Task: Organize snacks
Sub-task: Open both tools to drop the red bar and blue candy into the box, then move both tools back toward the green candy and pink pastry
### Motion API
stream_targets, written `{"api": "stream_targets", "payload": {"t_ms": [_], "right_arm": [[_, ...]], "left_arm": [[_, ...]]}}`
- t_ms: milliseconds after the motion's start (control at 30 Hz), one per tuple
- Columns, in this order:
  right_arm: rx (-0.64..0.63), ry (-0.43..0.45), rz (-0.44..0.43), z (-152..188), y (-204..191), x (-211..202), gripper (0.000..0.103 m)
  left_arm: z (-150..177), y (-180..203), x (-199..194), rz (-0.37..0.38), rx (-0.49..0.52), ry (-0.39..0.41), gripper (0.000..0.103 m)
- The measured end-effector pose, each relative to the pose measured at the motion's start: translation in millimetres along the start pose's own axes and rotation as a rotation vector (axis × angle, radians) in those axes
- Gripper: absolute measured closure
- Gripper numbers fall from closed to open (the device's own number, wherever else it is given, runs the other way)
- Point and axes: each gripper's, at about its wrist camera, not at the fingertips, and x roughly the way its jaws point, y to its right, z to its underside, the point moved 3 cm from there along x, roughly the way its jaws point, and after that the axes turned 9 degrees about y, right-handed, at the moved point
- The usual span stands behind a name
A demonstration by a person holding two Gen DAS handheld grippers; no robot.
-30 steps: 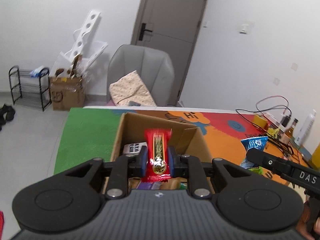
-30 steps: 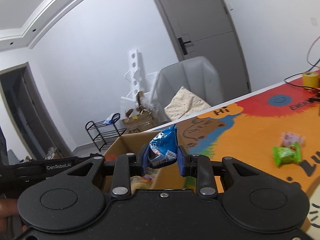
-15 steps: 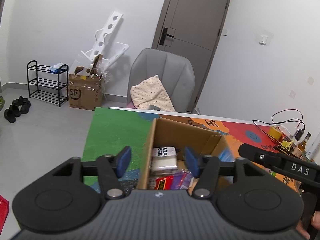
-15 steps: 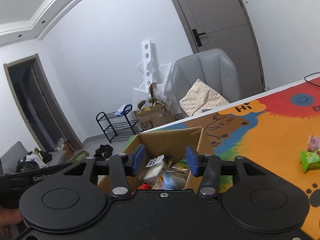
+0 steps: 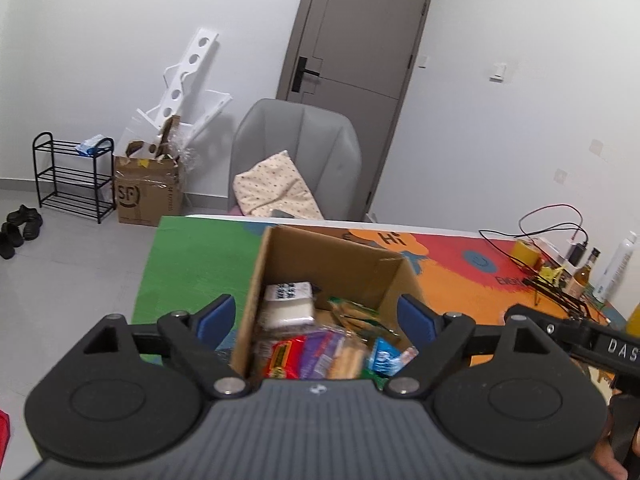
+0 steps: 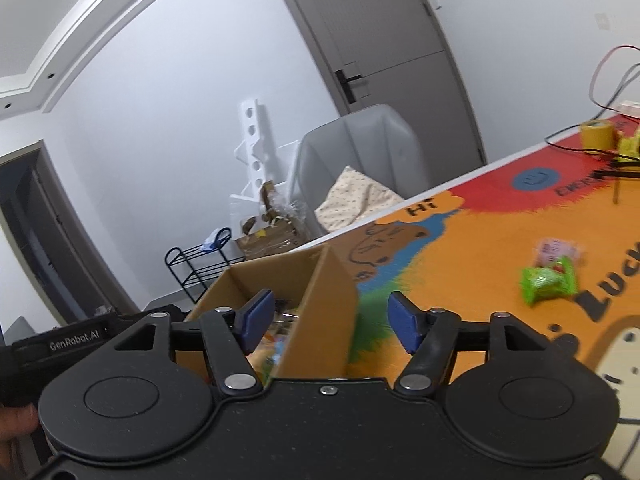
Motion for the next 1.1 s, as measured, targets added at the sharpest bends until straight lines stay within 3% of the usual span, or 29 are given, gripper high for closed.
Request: {"api": "stream_targets", "payload": {"t_ms": [267, 667, 1100], "right_arm": [[0.013, 0.029, 0.047, -2, 24, -25, 0.020], [0.066, 0.051, 0.145, 0, 74, -53, 0.007], [0.118, 0.050, 0.212, -1, 125, -54, 0.006]], "left_arm": [[6, 27, 0, 0.045, 0.019, -0.021, 0.010], [27, 77, 6, 0.118, 0.068, -0.092, 0.009], [32, 122, 22, 0.175, 0.086, -0.124, 0.009]]}}
